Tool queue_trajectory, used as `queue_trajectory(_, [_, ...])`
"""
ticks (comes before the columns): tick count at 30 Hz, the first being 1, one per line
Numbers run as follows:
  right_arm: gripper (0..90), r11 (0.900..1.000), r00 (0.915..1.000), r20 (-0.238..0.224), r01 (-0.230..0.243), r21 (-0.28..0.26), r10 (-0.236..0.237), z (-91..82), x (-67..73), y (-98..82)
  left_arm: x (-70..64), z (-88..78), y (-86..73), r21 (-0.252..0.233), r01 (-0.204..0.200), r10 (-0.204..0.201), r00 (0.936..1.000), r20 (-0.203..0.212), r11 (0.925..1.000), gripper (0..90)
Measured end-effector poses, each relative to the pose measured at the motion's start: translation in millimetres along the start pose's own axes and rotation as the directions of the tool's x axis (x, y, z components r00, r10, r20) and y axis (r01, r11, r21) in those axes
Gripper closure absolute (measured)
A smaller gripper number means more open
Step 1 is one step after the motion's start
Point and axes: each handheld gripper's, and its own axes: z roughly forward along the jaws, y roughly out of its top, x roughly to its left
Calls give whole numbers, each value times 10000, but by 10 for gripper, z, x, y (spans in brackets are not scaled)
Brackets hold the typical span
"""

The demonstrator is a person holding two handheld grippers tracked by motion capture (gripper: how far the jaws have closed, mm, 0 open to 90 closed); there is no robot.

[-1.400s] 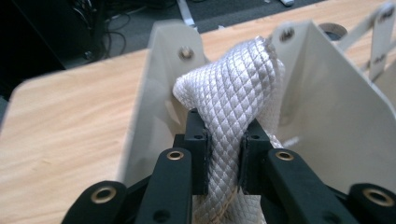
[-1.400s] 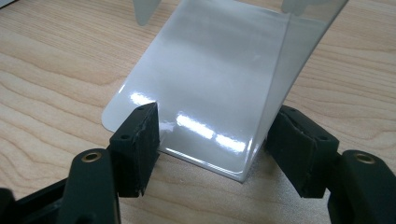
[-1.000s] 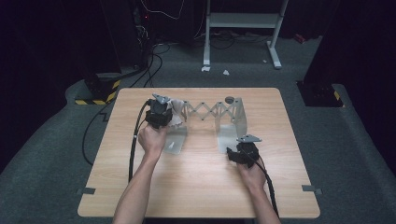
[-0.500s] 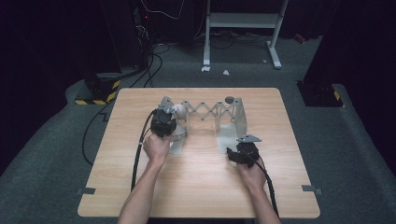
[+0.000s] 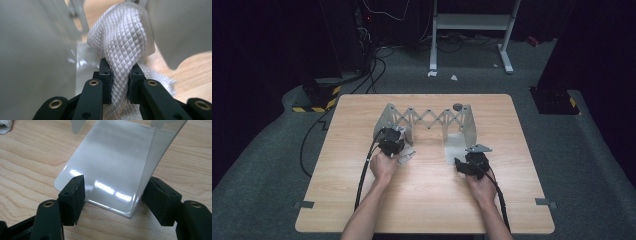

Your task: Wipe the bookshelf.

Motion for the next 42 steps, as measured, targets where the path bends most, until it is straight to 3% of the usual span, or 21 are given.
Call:
queue_trajectory(5, [343,10000,10000,-1,-1,2,1,-1,0,-1,-33,85,-5,165,-153,154,9999,-45,9997,775])
queue_trajectory(10, [343,10000,10000,-5,-8,0,8,1,0,0,-34,41,43,96,-191,191,9998,-5,9998,775])
queue_trajectory(13, [343,10000,10000,-12,-9,4,9,-5,0,-4,-38,-76,102,-323,-83,87,9999,105,9994,775])
queue_trajectory(16, [343,10000,10000,-10,-4,5,4,-5,0,-4,-42,-224,208,-745,-232,237,9997,51,9969,774])
queue_trajectory(18, [343,10000,10000,-10,-2,4,2,-5,0,-5,-37,-354,283,-1141,-267,272,9996,27,9931,774])
queue_trajectory(19, [343,10000,10000,-12,-12,4,12,-5,0,-4,-27,-492,347,-1529,-366,371,9993,1,9876,774])
queue_trajectory(20, [343,10000,10000,-12,-12,4,12,-5,0,-4,-27,-492,347,-1529,-366,371,9993,1,9876,774])
queue_trajectory(23, [343,10000,10000,-14,-17,4,17,-5,0,-4,16,-720,393,-1881,-400,425,9991,92,9813,774])
queue_trajectory(28, [343,10000,10000,-14,-12,5,12,-5,0,-4,16,-822,220,-1877,-613,706,9966,430,9803,773])
queue_trajectory(31, [342,10000,10000,-18,-12,5,12,-5,-1,-4,30,-793,-53,-1651,-449,570,9960,695,9853,773])
queue_trajectory(32, [342,10000,10000,-18,-12,5,12,-5,-1,-4,30,-793,-53,-1651,-449,570,9960,695,9853,773])
queue_trajectory(33, [342,10000,10000,-24,-34,0,34,-4,0,-3,58,-786,-189,-1601,-283,420,9957,830,9867,774])
queue_trajectory(37, [342,10000,10000,-27,-26,0,26,-4,-1,-3,103,-778,-373,-1414,-179,301,9959,852,9898,773])
queue_trajectory(38, [342,10000,10000,-33,-42,0,42,-4,0,-3,158,-772,-489,-1237,-63,164,9966,808,9923,773])
queue_trajectory(42, [342,10000,10000,-32,-42,2,42,-5,-1,-4,268,-786,-630,-1037,200,-128,9975,699,9944,773])
